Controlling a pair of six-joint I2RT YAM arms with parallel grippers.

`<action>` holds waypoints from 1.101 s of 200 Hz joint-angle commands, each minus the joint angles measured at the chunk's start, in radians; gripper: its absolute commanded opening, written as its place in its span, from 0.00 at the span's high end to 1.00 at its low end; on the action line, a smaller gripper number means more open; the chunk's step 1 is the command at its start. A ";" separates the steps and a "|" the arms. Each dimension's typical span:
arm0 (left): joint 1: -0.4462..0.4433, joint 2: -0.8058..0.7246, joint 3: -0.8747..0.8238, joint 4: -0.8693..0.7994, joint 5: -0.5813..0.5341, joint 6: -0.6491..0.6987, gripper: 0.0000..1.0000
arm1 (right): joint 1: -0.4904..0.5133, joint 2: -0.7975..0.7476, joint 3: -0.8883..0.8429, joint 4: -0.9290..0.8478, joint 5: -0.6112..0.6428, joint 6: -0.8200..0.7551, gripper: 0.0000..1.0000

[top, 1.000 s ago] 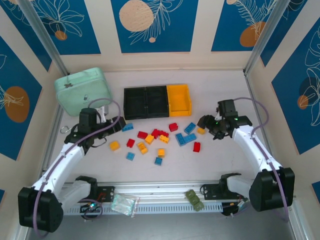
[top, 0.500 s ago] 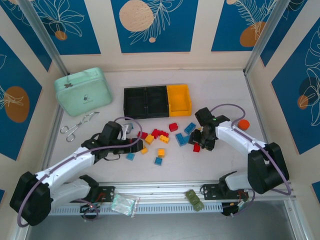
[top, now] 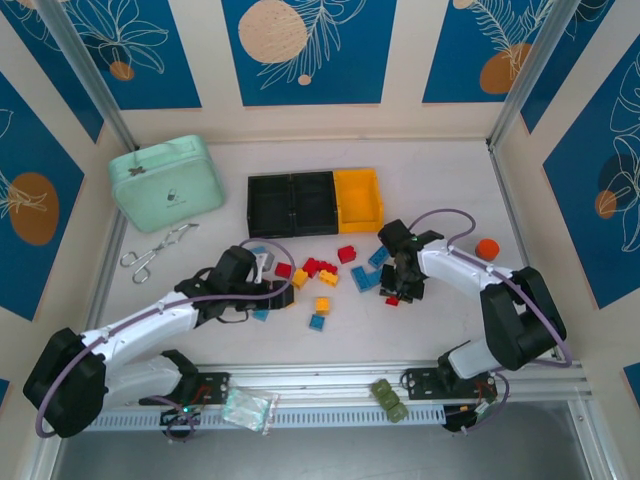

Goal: Sort the legos into containers by color
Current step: Pick up the lego from the bottom-right of the table, then place the lego in the container.

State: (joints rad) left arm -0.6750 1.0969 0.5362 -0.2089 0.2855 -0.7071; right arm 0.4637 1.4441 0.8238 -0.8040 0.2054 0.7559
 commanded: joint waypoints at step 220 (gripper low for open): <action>-0.011 -0.121 0.023 -0.160 -0.152 -0.077 0.30 | -0.102 0.872 1.280 -0.259 0.016 -0.214 0.76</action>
State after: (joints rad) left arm -0.6785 0.9825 0.5636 -0.3351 0.1520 -0.7876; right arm 0.3653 2.2623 2.0312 -0.9962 0.2226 0.5522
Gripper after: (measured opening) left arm 0.697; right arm 0.289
